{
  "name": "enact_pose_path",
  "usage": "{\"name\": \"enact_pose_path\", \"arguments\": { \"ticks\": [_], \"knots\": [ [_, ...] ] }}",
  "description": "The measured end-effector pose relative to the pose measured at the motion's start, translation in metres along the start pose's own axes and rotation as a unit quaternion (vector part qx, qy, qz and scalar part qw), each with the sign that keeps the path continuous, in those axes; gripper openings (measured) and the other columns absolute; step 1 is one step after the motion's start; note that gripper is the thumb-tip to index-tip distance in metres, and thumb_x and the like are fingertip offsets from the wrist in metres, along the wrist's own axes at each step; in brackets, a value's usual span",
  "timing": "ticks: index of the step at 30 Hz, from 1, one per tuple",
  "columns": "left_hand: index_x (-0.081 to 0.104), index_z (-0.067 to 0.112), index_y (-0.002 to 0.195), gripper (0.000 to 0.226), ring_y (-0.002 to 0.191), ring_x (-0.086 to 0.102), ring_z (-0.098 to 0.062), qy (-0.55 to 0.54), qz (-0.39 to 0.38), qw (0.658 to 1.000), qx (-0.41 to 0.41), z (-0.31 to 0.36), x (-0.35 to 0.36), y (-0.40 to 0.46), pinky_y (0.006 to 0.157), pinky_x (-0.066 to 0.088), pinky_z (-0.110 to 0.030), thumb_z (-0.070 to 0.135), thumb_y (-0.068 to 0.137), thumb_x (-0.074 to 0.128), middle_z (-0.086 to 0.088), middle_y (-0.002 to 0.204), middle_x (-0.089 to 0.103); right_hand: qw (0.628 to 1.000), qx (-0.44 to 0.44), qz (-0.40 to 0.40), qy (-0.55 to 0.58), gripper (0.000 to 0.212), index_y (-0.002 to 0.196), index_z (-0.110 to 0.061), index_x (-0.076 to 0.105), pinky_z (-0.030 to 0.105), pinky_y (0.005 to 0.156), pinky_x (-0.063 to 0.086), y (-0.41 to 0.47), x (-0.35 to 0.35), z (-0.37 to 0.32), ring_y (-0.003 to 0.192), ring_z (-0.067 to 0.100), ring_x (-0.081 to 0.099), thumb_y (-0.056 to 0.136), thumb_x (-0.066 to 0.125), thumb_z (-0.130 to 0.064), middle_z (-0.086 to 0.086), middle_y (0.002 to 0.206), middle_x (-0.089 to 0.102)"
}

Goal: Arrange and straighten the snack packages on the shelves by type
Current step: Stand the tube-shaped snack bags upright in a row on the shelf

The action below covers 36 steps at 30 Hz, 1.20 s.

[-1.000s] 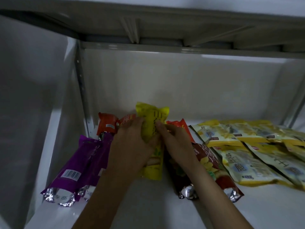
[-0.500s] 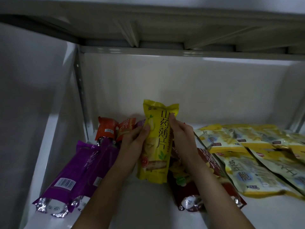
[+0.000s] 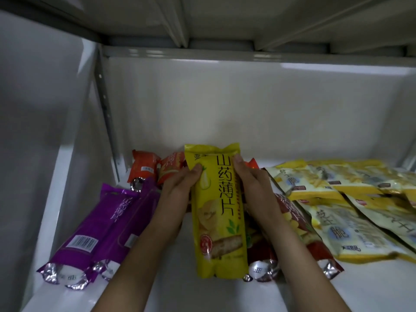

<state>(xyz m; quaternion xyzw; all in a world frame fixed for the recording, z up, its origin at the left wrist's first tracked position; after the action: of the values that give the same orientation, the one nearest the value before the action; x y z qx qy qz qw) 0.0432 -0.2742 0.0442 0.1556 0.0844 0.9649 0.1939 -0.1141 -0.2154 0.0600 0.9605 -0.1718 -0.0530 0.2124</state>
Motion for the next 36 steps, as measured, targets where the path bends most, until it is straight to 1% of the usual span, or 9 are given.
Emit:
{"name": "enact_pose_path", "arguments": {
  "ticks": [6, 11, 14, 19, 24, 27, 31, 34, 36],
  "knots": [
    [0.083, 0.017, 0.097, 0.027, 0.108, 0.074, -0.038, -0.012, -0.016, 1.000, -0.021, -0.008, 0.000, -0.006, 0.103, 0.053, -0.062, 0.041, 0.090, 0.072, -0.015, 0.111, 0.078, 0.994, 0.075, 0.013, 0.080, 0.050, 0.085, 0.006, 0.074, 0.041, 0.072, 0.049, -0.005, -0.004, -0.004, 0.073, 0.030, 0.066, 0.101, 0.063, -0.040, 0.021, 0.081, 0.069],
    [0.068, 0.015, 0.136, 0.087, 0.130, 0.061, -0.043, -0.082, -0.081, 0.987, -0.108, -0.018, 0.006, -0.008, 0.116, 0.039, -0.065, 0.074, 0.073, 0.079, -0.020, 0.138, 0.066, 0.992, 0.068, 0.061, 0.091, 0.044, 0.083, 0.010, 0.072, 0.050, 0.073, 0.046, -0.001, -0.002, 0.000, 0.075, 0.036, 0.064, 0.100, 0.069, -0.031, 0.032, 0.082, 0.067],
    [0.076, 0.014, 0.122, 0.065, 0.118, 0.070, -0.040, -0.019, -0.066, 0.996, -0.060, -0.015, 0.005, -0.010, 0.108, 0.049, -0.063, 0.064, 0.081, 0.076, -0.017, 0.124, 0.074, 0.987, 0.093, 0.063, 0.114, 0.036, 0.069, -0.009, 0.072, 0.042, 0.073, 0.045, 0.002, -0.004, 0.004, 0.068, 0.027, 0.062, 0.097, 0.069, -0.031, 0.014, 0.073, 0.065],
    [0.078, 0.014, 0.116, 0.036, 0.112, 0.073, -0.035, 0.024, -0.062, 0.998, -0.019, -0.009, 0.006, -0.013, 0.104, 0.053, -0.061, 0.042, 0.094, 0.071, -0.014, 0.117, 0.077, 0.983, 0.141, 0.005, 0.116, 0.048, 0.095, -0.005, 0.080, 0.049, 0.089, 0.058, 0.000, -0.002, 0.005, 0.088, 0.036, 0.075, 0.089, 0.074, -0.052, 0.020, 0.101, 0.079],
    [0.079, 0.017, 0.114, 0.051, 0.114, 0.073, -0.033, 0.029, -0.075, 0.995, -0.055, -0.014, 0.009, -0.014, 0.106, 0.053, -0.057, 0.056, 0.084, 0.070, -0.012, 0.119, 0.077, 0.977, 0.150, 0.076, 0.128, 0.039, 0.090, 0.010, 0.073, 0.046, 0.077, 0.056, 0.001, -0.007, 0.001, 0.075, 0.035, 0.071, 0.090, 0.079, -0.028, 0.024, 0.088, 0.075],
    [0.080, 0.013, 0.113, 0.059, 0.111, 0.074, -0.036, 0.024, -0.121, 0.988, -0.090, -0.016, 0.013, -0.017, 0.102, 0.055, -0.053, 0.062, 0.080, 0.073, -0.016, 0.118, 0.077, 0.974, 0.140, 0.119, 0.135, 0.031, 0.068, -0.004, 0.073, 0.042, 0.070, 0.053, 0.004, -0.010, 0.006, 0.064, 0.028, 0.066, 0.088, 0.082, -0.027, 0.014, 0.073, 0.071],
    [0.076, 0.006, 0.114, 0.058, 0.102, 0.076, -0.036, 0.045, -0.124, 0.987, -0.087, -0.012, 0.016, -0.019, 0.094, 0.060, -0.048, 0.051, 0.076, 0.073, -0.016, 0.110, 0.079, 0.974, 0.142, 0.109, 0.141, 0.049, 0.089, 0.009, 0.072, 0.060, 0.083, 0.060, 0.004, -0.009, 0.005, 0.075, 0.034, 0.069, 0.087, 0.082, -0.040, 0.019, 0.086, 0.073],
    [0.076, 0.004, 0.114, 0.055, 0.102, 0.076, -0.036, 0.047, -0.092, 0.992, -0.067, -0.010, 0.014, -0.018, 0.098, 0.059, -0.053, 0.047, 0.080, 0.071, -0.017, 0.109, 0.079, 0.983, 0.132, 0.044, 0.120, 0.040, 0.079, -0.015, 0.083, 0.044, 0.085, 0.062, 0.002, -0.005, 0.001, 0.081, 0.025, 0.077, 0.095, 0.068, -0.048, 0.007, 0.089, 0.080],
    [0.076, 0.004, 0.114, 0.056, 0.103, 0.076, -0.036, 0.042, -0.071, 0.995, -0.057, -0.009, 0.011, -0.016, 0.100, 0.057, -0.055, 0.048, 0.080, 0.071, -0.016, 0.110, 0.079, 0.987, 0.128, -0.007, 0.096, 0.034, 0.091, -0.027, 0.085, 0.048, 0.099, 0.058, 0.000, -0.002, 0.001, 0.098, 0.027, 0.078, 0.095, 0.063, -0.054, 0.007, 0.103, 0.081]
  ]
}}
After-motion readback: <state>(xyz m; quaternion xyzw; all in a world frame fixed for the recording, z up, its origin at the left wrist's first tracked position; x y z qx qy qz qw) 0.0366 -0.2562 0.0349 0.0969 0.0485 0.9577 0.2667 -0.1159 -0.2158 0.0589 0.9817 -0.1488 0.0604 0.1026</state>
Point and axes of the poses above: each hand's wrist, its own y-axis towards the middle knuckle, its own x-axis out of the palm, z = x × y, the point moved 3 cm from there along y, towards the middle knuckle
